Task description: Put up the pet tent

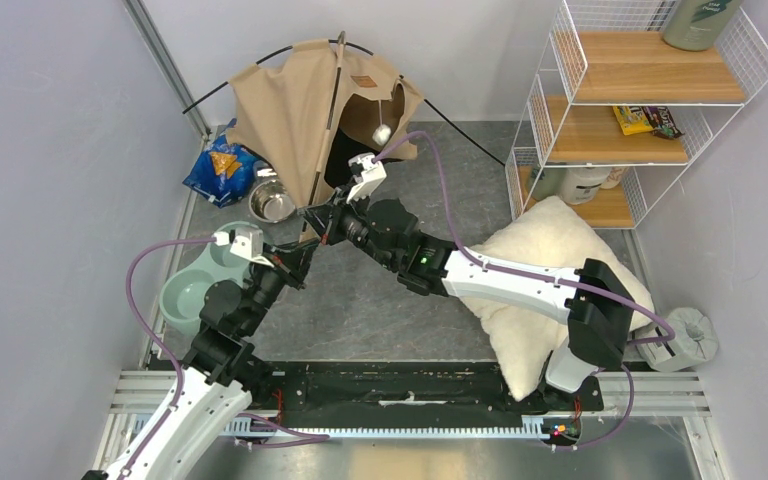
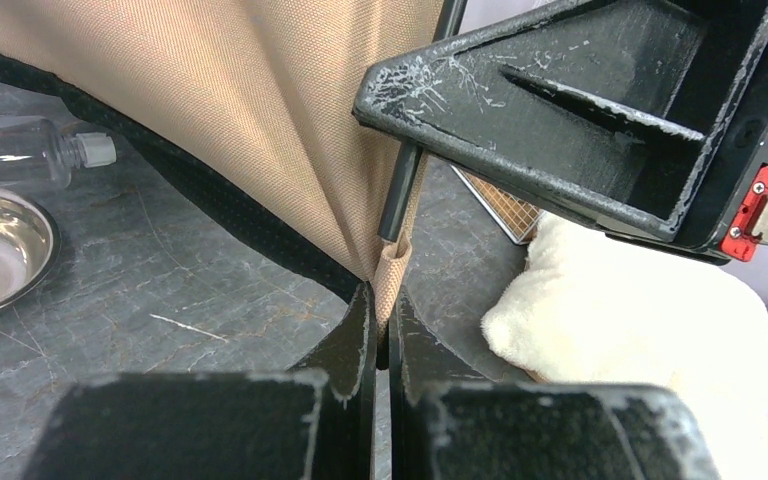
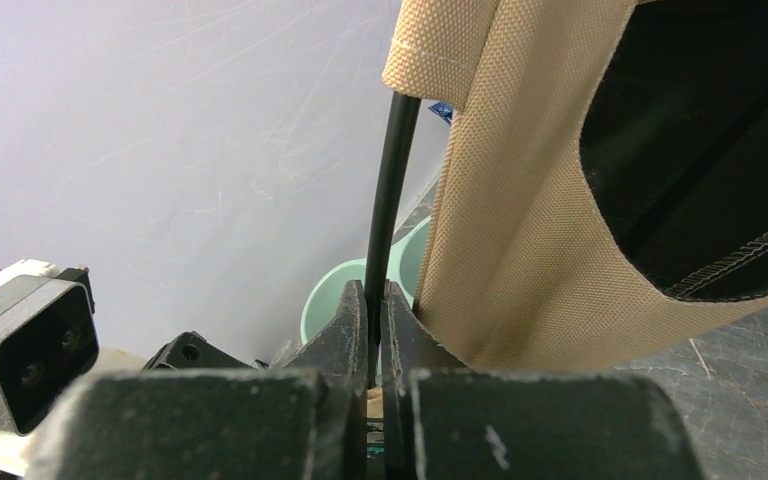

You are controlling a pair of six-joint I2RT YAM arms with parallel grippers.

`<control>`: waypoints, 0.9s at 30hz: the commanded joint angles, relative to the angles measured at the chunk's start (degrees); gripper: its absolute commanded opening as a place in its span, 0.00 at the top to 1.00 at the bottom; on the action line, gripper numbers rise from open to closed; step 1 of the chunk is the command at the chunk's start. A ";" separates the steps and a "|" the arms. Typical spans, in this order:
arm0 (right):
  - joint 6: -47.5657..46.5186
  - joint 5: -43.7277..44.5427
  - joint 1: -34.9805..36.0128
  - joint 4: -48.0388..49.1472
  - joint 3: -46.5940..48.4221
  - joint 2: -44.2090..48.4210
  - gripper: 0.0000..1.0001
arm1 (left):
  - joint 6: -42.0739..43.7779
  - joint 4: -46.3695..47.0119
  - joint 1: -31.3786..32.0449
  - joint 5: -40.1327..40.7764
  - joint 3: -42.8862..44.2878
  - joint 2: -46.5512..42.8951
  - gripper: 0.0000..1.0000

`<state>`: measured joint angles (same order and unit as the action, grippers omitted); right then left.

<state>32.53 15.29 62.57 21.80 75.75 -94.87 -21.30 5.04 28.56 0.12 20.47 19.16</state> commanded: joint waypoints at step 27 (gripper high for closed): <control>-2.83 8.35 -1.80 11.42 -0.24 4.41 1.00 | -1.87 -6.76 0.89 -5.39 4.18 2.06 0.98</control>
<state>32.93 14.70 62.52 22.68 74.13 -93.58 -21.37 2.96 28.56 0.08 22.92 21.50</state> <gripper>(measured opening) 0.021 0.047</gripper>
